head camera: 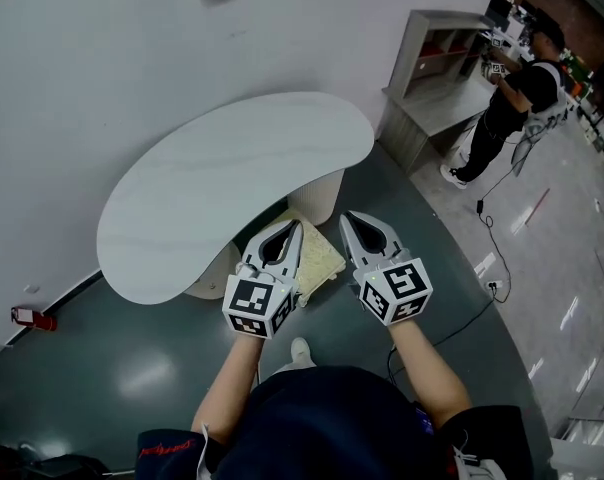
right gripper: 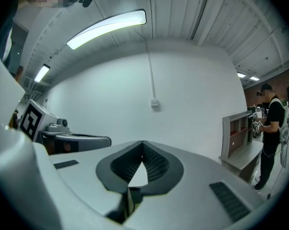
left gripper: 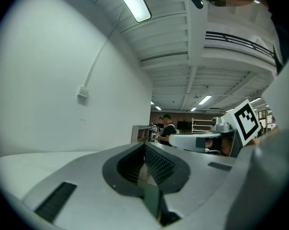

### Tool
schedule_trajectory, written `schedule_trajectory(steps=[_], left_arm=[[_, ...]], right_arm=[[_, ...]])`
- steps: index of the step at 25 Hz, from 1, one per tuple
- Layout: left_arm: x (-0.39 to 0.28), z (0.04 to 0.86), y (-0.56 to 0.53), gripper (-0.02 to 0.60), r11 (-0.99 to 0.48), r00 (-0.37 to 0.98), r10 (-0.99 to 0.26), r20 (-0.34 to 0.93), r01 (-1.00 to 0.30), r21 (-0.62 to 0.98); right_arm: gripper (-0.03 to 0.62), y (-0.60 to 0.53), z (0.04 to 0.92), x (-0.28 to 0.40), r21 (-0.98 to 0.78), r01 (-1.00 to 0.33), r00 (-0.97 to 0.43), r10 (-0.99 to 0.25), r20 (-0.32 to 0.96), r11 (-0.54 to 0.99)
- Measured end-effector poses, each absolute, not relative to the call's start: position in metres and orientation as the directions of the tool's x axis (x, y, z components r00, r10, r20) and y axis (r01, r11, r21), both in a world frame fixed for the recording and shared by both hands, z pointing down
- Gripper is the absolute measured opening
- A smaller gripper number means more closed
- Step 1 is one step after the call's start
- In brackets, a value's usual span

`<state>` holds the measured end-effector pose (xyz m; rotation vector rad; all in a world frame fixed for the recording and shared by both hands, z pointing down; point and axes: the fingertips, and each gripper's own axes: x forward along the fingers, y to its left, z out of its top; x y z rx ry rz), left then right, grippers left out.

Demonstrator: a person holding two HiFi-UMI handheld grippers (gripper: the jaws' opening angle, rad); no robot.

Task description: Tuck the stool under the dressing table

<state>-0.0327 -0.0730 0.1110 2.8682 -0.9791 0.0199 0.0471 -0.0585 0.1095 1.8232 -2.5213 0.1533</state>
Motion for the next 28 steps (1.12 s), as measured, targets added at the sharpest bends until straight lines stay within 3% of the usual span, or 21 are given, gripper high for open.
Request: schedule_trajectory(steps=[14, 28], left_arm=[[-0.062, 0.138, -0.124, 0.017, -0.735, 0.753, -0.651, 0.096, -0.657, 0.168], [-0.028, 0.151, -0.117, 0.017, -0.727, 0.748, -0.654, 0.112, -0.662, 0.182]], right_arm=[[0.009, -0.096, 0.13, 0.03, -0.062, -0.952, -0.304, -0.943, 0.132, 0.299], [0.009, -0.096, 0.147, 0.067, -0.093, -0.94, -0.338, -0.927, 0.16, 0.327]])
